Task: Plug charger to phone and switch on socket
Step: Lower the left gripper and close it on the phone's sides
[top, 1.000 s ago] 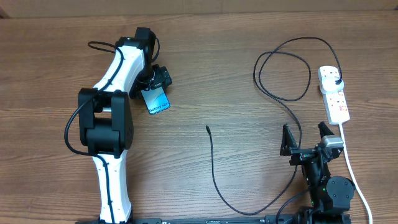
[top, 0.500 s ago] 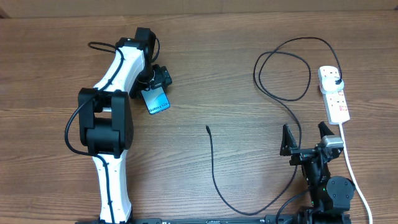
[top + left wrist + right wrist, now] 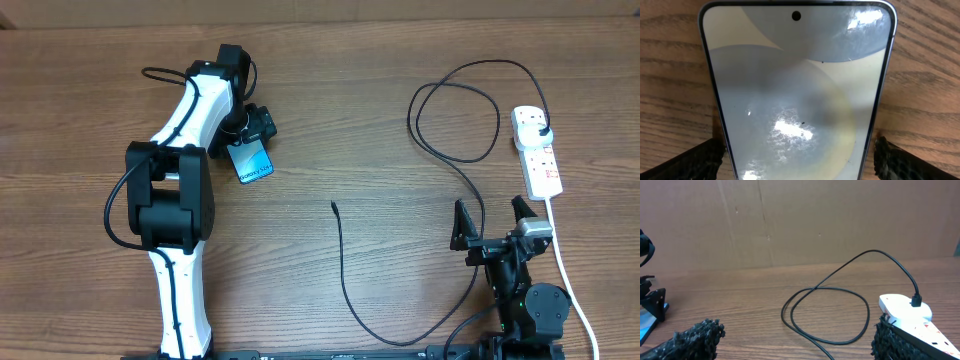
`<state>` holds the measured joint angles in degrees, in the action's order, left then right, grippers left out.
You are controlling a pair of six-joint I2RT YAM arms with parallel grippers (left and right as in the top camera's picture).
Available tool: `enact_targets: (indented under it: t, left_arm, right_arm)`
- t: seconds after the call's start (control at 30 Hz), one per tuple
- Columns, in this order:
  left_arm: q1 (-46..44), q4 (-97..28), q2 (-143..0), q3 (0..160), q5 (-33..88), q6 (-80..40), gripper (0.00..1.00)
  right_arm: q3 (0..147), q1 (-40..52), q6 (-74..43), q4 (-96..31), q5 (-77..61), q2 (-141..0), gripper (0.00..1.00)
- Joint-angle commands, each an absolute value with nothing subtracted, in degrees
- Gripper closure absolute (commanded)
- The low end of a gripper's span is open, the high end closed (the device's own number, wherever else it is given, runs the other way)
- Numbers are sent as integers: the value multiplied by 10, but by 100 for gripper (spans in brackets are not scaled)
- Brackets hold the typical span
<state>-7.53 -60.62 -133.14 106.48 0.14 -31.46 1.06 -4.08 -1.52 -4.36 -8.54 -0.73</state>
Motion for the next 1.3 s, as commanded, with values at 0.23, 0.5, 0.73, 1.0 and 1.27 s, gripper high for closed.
enact_targets:
  t: [0.23,0.5,0.73,1.0,1.27]
  left_arm:
    - [-75,-608,-1338,1061,-6,-324,0]
    - [-75,-608,-1338,1061,-6,-324,0]
    - [-75,-608,-1338,1049,-6,-324,0]
    - [-75,-604,-1338,1043,-6,-324,0]
    - [-75,-604,-1338,1043,-6,-324,0]
  right_arm:
    - [4,-38,-17,-41,-80,-2,0]
    - [4,-38,-17,-41,-80,-2,0]
    - [4,-38,-17,-41,-80,-2,0]
    - [4,-38,-17,-41,-79,-2,0]
    - [4,-38,-17,-41,-80,-2,0]
